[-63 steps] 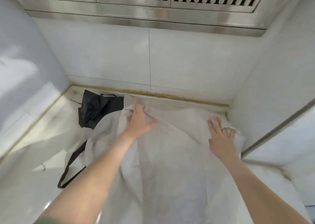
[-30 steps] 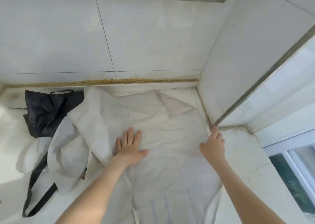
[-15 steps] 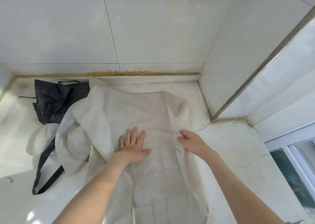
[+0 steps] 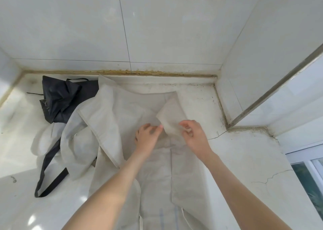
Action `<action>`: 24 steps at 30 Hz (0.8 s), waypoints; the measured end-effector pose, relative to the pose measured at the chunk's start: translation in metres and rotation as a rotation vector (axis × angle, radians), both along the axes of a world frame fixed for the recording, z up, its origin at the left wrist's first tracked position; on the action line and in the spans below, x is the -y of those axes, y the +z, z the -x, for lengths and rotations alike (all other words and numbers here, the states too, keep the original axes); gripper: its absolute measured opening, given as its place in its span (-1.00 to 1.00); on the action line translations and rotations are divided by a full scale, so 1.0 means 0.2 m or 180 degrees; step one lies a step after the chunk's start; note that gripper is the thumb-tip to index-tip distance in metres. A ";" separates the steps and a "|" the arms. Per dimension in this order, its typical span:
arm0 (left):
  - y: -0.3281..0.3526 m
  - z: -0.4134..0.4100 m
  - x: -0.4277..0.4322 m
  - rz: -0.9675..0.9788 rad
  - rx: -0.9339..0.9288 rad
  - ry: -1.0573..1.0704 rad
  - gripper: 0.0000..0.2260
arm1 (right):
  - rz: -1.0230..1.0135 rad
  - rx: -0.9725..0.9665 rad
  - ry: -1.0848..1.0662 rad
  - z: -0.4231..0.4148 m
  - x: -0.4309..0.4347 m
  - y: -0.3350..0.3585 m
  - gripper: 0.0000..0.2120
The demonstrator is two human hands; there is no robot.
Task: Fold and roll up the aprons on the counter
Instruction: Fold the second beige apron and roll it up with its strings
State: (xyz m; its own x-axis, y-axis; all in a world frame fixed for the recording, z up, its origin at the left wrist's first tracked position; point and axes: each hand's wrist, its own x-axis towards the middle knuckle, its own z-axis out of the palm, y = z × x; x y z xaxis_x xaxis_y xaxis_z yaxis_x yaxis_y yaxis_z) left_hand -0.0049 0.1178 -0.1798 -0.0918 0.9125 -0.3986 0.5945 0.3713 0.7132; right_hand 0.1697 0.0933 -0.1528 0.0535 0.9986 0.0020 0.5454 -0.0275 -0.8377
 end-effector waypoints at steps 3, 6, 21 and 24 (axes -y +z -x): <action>0.09 -0.01 -0.12 0.0412 0.1875 0.0791 -0.56 | 0.0014 0.0206 0.0004 -0.05 -0.15 0.01 -0.70; 0.13 -0.04 -0.26 0.0863 0.2366 0.0898 -0.62 | 0.0277 0.0262 0.0366 -0.04 -0.26 0.01 -0.65; 0.01 -0.07 -0.50 -0.0103 -0.0268 0.0234 -0.61 | 0.0745 0.2326 0.0948 0.01 -0.25 -0.32 -0.27; -0.02 -0.08 -0.36 0.0450 0.0014 0.0457 -0.59 | 0.0490 0.2587 0.0779 0.01 -0.23 -0.34 -0.28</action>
